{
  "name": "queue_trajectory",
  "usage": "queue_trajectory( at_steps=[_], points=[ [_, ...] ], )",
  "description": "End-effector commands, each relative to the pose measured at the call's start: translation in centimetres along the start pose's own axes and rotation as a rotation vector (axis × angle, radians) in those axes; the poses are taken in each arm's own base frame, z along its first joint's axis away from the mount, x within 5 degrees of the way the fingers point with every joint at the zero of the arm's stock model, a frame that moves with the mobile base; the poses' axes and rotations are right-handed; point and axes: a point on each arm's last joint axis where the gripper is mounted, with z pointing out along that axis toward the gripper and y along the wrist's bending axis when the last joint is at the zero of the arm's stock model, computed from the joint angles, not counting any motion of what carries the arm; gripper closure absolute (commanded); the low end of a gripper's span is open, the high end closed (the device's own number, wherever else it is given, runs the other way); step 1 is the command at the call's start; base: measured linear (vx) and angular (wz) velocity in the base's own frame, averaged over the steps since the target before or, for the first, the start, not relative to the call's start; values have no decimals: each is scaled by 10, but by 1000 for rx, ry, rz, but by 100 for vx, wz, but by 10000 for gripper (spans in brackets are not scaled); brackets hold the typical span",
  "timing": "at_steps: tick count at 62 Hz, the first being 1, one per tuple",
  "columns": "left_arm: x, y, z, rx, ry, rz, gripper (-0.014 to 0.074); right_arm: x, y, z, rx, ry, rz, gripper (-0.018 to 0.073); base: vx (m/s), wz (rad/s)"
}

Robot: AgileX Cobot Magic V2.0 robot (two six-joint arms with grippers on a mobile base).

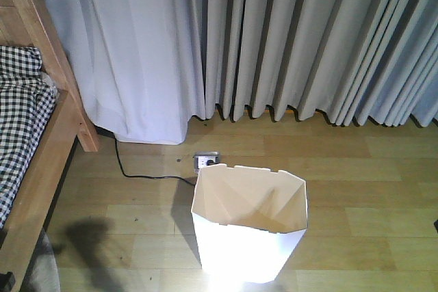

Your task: Move trash bin to bedside with robot

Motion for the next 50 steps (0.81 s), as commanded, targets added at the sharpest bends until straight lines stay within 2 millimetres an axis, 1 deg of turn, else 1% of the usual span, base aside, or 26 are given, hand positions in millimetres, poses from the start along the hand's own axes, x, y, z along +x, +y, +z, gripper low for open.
queue_trajectory(
  at_steps=[1,24,31,45,50],
  points=[
    [-1,0,0,-5,-72,-5,603,-13,-3,-1,32,-70,-7,567,0,0],
    [-1,0,0,-5,-72,-5,603,-11,-3,0,38,-68,-22,567,0,0],
    [-1,0,0,-5,-72,-5,603,2,-5,0,57,-44,-73,567,0,0],
    [-1,0,0,-5,-72,-5,603,43,-7,-3,96,-115,-15,567,0,0],
    [-1,0,0,-5,-72,-5,603,46,-7,-6,94,-116,-12,567,0,0]
  ],
)
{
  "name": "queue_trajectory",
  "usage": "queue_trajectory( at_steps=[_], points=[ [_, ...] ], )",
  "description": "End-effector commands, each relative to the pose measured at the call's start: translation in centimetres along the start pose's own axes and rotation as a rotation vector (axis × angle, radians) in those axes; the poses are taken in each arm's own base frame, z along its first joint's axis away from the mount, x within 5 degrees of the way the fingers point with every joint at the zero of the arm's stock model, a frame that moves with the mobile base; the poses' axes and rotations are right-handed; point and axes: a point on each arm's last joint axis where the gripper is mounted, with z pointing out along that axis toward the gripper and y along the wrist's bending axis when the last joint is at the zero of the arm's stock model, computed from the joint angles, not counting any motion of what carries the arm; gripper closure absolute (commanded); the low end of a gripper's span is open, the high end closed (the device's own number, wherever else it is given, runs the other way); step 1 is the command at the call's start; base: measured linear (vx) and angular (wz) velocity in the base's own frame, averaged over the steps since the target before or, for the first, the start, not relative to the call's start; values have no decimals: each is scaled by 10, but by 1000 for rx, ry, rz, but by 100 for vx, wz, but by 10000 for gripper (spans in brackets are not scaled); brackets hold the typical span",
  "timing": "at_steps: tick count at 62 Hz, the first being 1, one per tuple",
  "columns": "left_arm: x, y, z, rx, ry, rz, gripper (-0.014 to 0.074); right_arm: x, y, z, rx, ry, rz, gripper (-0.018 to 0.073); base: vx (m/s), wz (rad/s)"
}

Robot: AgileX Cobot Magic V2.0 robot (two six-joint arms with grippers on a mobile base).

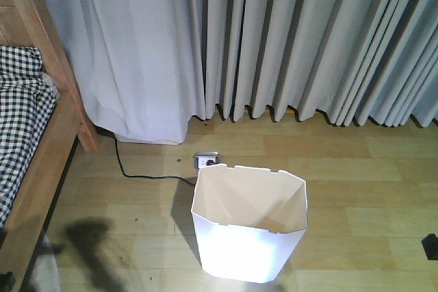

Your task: Move trash bin to bedside with robot

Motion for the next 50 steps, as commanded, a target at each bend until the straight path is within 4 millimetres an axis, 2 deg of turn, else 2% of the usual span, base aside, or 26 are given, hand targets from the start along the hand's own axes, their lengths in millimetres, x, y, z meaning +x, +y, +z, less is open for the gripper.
queue_trajectory(
  at_steps=[1,50],
  points=[
    [-1,0,1,-6,-71,-5,603,-5,-1,-3,8,-98,-7,567,0,0],
    [-1,0,0,-6,-72,-5,603,-5,2,-2,-39,-92,-19,567,0,0]
  ],
)
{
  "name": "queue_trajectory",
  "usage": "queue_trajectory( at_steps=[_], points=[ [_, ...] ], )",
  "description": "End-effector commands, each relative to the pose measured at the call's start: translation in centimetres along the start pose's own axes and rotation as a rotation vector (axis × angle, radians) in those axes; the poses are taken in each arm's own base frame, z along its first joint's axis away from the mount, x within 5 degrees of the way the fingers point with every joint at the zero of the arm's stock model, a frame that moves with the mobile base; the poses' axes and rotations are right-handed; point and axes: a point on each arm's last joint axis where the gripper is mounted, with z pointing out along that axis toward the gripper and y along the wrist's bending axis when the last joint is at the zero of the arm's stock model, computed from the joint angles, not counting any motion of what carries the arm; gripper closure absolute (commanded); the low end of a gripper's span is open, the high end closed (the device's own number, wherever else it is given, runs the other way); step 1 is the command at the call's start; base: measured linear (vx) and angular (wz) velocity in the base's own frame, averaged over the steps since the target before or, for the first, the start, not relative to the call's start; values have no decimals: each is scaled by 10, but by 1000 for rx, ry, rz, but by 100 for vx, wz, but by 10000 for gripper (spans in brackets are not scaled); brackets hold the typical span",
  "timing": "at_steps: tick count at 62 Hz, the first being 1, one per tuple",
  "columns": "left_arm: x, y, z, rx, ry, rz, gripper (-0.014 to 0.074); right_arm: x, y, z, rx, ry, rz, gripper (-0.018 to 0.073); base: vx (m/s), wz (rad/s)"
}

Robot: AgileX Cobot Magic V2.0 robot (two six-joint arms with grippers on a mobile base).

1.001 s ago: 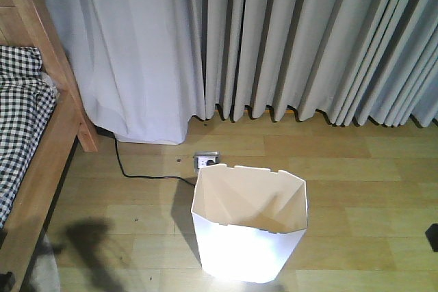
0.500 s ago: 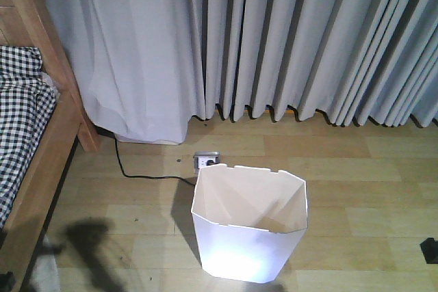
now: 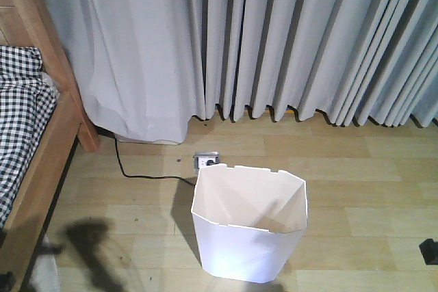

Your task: Move trash bin to bedside with robot

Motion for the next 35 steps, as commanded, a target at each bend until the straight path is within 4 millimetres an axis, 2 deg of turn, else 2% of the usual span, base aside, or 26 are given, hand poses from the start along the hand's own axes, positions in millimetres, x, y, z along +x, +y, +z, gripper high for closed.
queue_trajectory(
  at_steps=[1,35],
  points=[
    [-1,0,0,-6,-72,-5,603,-5,0,-1,1,-75,-9,567,0,0],
    [-1,0,0,-6,-72,-5,603,-5,0,-1,1,-77,-9,567,0,0]
  ],
)
